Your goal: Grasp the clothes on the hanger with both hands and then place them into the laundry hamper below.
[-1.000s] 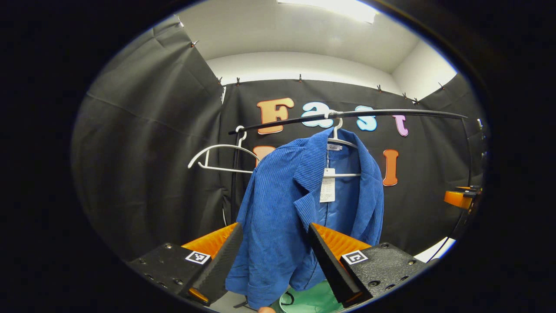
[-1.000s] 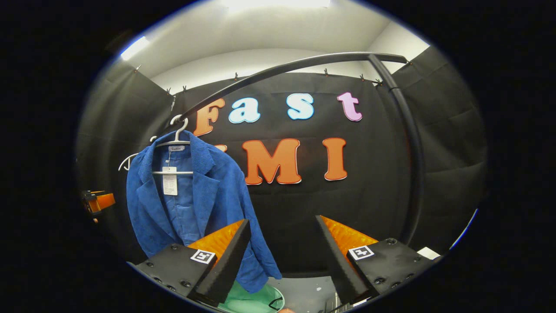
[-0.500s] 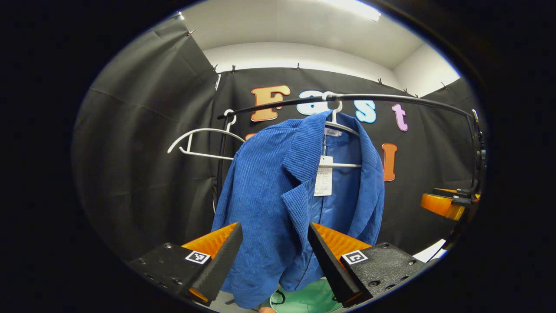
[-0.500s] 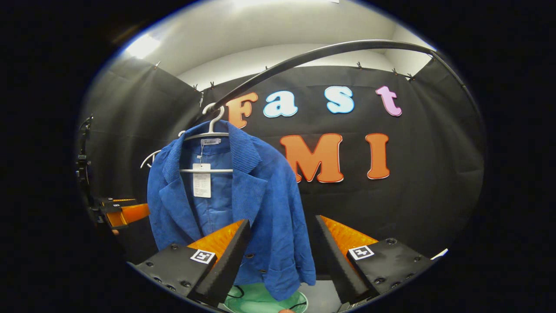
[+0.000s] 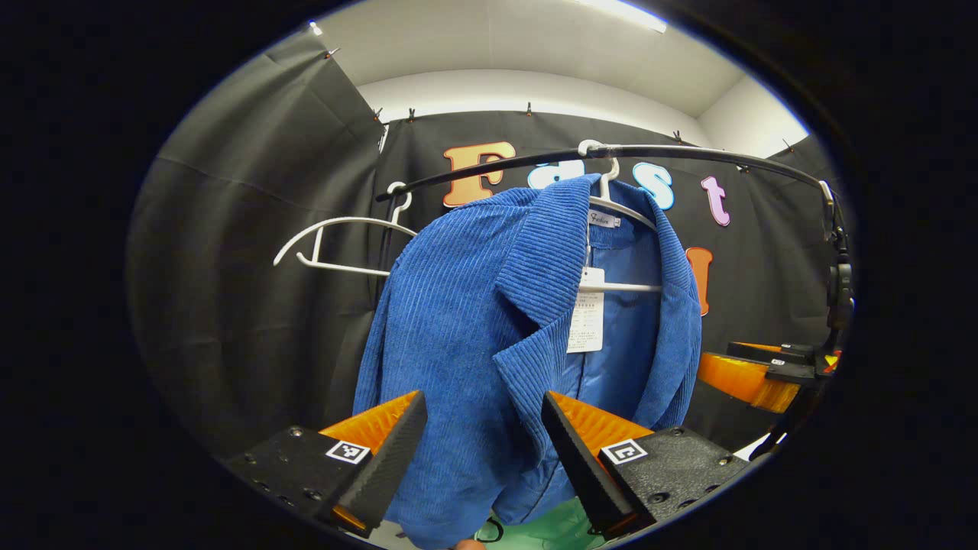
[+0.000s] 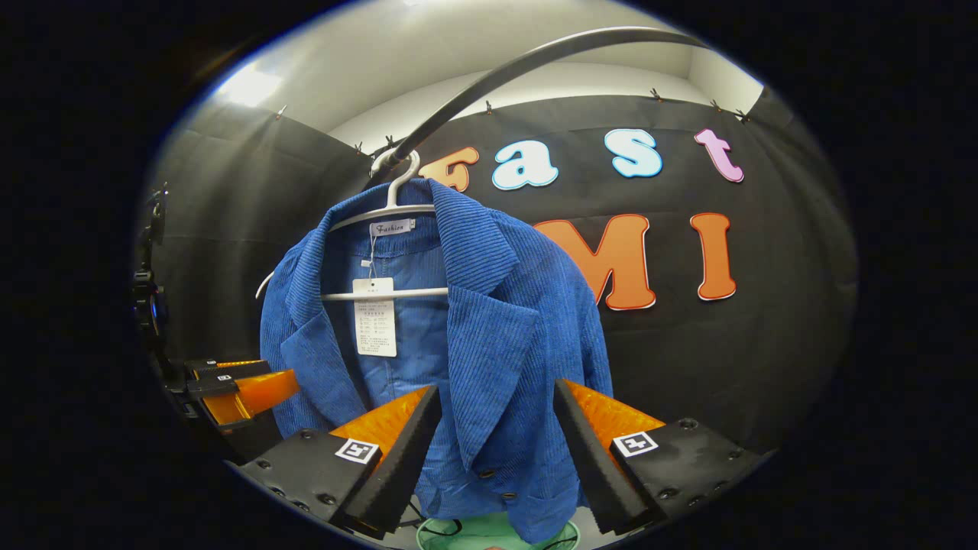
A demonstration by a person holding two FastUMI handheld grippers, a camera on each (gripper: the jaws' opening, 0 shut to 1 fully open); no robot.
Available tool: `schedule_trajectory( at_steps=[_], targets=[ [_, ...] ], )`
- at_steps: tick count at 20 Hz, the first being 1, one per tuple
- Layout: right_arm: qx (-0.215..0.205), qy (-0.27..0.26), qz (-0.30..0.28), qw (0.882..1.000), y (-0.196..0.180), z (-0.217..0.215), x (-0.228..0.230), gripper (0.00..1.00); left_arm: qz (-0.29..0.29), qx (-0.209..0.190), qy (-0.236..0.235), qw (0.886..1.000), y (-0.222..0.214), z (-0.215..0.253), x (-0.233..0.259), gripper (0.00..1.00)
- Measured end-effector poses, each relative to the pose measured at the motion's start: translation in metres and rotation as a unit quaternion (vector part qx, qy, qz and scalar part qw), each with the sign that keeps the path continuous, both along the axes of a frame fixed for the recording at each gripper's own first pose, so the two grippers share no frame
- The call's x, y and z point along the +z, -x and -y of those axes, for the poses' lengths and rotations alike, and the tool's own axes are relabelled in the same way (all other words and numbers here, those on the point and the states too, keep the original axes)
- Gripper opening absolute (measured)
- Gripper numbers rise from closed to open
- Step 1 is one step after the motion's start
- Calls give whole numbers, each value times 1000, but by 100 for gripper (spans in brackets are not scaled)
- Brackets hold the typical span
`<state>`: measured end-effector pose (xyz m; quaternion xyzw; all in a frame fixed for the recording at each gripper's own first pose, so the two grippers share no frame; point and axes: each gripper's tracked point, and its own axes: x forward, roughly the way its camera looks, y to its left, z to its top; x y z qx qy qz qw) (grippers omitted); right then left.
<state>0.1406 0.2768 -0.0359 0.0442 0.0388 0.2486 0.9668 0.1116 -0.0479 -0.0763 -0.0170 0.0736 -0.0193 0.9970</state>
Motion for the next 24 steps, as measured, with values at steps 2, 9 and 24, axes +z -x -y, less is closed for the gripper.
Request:
schedule_trajectory(
  at_steps=[2, 9, 24],
  targets=[
    [5, -4, -3, 1000, -11, -9, -1, 89, 1, 5, -4, 1000, -9, -1, -2, 95],
    [19, -5, -6, 1000, -39, -32, -12, 97, -5, 16, -3, 1000, -26, 6, -6, 92],
    [61, -56, -10, 997, -58, -33, -4, 18, -17, 4, -17, 1000, -57, 19, -25, 36]
  ],
)
